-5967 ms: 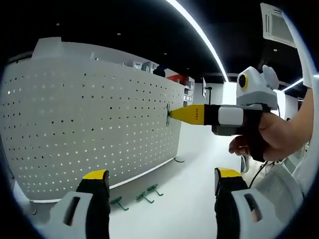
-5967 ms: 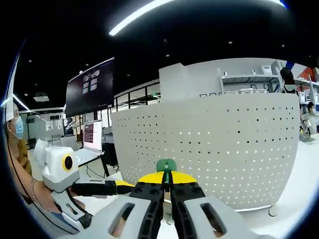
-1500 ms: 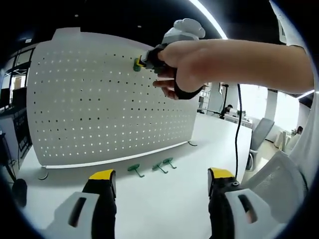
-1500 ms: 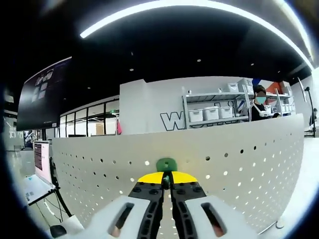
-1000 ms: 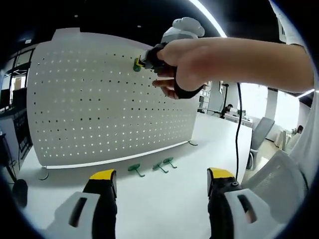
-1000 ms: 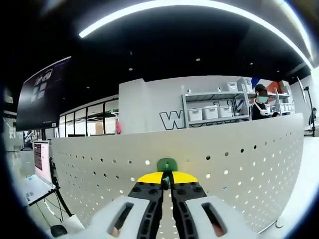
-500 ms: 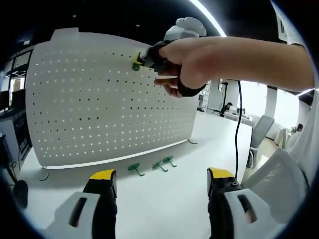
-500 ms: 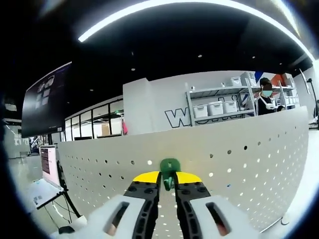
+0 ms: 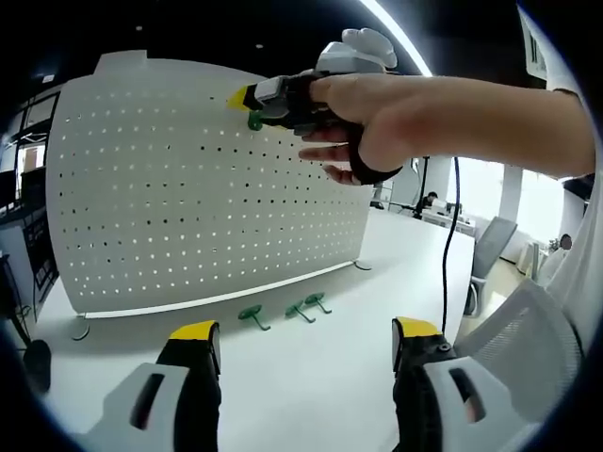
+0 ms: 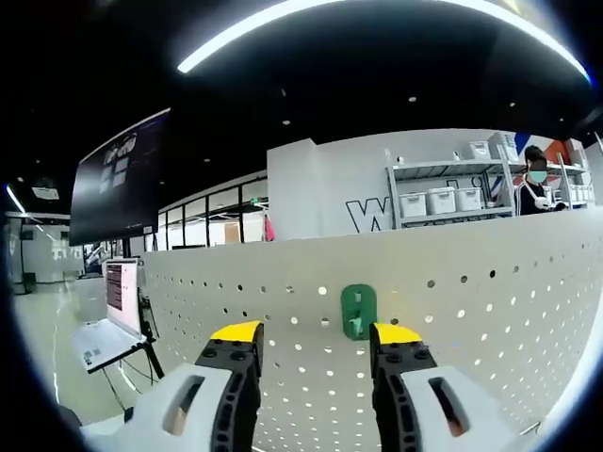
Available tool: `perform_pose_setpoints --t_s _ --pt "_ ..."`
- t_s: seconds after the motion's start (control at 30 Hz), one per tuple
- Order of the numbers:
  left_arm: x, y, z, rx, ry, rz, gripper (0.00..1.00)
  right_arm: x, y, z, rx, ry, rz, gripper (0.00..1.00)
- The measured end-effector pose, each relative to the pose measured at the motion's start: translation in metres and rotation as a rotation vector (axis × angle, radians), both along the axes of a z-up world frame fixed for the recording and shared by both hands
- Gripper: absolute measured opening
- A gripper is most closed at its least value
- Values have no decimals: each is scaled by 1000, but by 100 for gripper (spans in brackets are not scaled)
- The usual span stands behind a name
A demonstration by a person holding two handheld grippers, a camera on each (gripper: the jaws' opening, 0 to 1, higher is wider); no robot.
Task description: Insert the hook assembly into the mounting plate slot until the hook locks in place.
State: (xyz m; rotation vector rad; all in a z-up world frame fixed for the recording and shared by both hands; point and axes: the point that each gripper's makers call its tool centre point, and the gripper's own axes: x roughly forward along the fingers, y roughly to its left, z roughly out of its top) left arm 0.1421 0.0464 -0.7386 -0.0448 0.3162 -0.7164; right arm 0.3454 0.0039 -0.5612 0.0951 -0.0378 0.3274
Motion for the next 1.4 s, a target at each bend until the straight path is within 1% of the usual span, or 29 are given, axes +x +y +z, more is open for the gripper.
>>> perform_pose_setpoints --t_s 0.07,0.17,0.23,0.33,0.6,0.67,0.73,0.77,0.83,0.93,1.07,1.17,1.2,1.37,1.4 --pt "0 0 0 1 -1 -1 76 -2 1 -1 -16 -10 15 50" --pt "-1 -1 -1 3 1 -4 77 -5 0 -1 -12 -20 28 55" --pt "0 -1 -1 2 1 -4 77 -6 1 -1 -32 -26 43 59" --pt "-1 -1 -1 2 3 -3 77 -6 -2 -2 -42 -32 55 61" --pt "-1 -2 0 4 6 -7 77 -4 -7 -1 -45 -32 60 60" --pt "-1 -2 -1 4 6 -6 77 -4 -11 -1 -22 -19 54 58" --pt "-1 -2 -1 6 8 -6 77 -6 -8 -1 -55 -27 80 59" --pt "-1 -2 -1 6 7 -6 77 -7 -9 -2 -58 -27 83 59" --pt "-1 -2 0 4 7 -7 77 -10 -10 -6 -51 -16 107 59" --pt "-2 -3 -1 7 8 -11 77 -17 -11 -11 -80 -29 140 59" --pt "-2 -3 -1 10 8 -12 77 -25 -12 -15 -75 -24 177 60" --pt "-2 -3 -2 11 8 -13 77 -32 -11 -18 -84 -28 205 61" --pt "-2 -3 -2 13 8 -13 77 -34 -11 -19 -98 -33 214 61" --pt "-2 -3 -3 15 9 -14 77 -44 -15 -29 -98 -12 248 62" --pt "-2 -3 -3 15 9 -15 77 -48 -16 -31 -108 -13 252 62"
